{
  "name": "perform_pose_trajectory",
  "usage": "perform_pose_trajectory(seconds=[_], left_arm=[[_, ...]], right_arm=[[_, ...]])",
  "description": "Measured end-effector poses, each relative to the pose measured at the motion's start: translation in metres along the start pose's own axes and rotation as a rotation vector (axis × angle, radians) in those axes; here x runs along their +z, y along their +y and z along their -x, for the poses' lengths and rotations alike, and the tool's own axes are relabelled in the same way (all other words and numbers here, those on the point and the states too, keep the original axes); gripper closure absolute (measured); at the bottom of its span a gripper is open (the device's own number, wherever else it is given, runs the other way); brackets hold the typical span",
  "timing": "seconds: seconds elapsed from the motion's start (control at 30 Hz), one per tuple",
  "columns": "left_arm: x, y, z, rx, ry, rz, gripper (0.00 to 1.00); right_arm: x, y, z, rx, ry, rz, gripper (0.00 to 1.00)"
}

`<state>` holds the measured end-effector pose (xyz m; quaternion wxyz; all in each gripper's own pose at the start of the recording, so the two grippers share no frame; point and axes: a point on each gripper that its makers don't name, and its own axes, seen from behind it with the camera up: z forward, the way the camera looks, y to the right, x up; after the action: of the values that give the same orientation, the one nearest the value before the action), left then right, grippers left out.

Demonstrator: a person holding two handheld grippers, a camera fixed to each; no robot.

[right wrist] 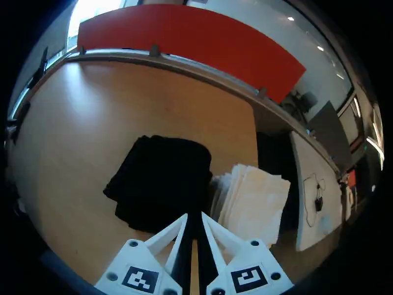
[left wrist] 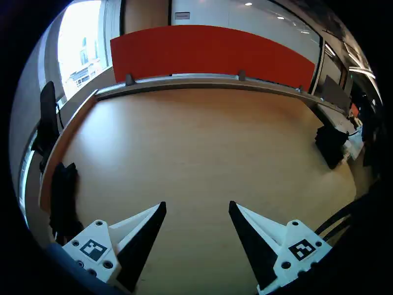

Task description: Fold towel

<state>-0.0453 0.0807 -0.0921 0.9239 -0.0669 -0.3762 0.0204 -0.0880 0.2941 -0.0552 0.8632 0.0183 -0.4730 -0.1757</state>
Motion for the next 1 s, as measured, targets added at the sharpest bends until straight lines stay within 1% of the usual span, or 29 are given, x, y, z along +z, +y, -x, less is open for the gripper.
perform_pose_trajectory(seconds=[0.27, 0.47, 0.67, 0.87, 1.0], left_arm=[[-0.001, -0.002, 0.002, 0.008, -0.010, -0.010, 0.06], [0.000, 0.000, 0.001, 0.018, -0.012, -0.014, 0.06], [0.001, 0.002, -0.001, 0.019, -0.012, -0.013, 0.06], [0.000, 0.003, -0.002, 0.022, -0.011, -0.018, 0.06], [0.000, 0.003, -0.001, 0.018, -0.012, -0.019, 0.06]], right_arm=[[0.018, -0.002, 0.037, 0.060, -0.064, -0.005, 0.96], [0.025, -0.007, 0.054, 0.094, -0.095, -0.013, 0.96], [0.032, -0.008, 0.065, 0.106, -0.122, -0.009, 0.96], [0.038, -0.007, 0.071, 0.127, -0.137, -0.009, 0.96], [0.040, -0.007, 0.074, 0.128, -0.147, -0.007, 0.96]])
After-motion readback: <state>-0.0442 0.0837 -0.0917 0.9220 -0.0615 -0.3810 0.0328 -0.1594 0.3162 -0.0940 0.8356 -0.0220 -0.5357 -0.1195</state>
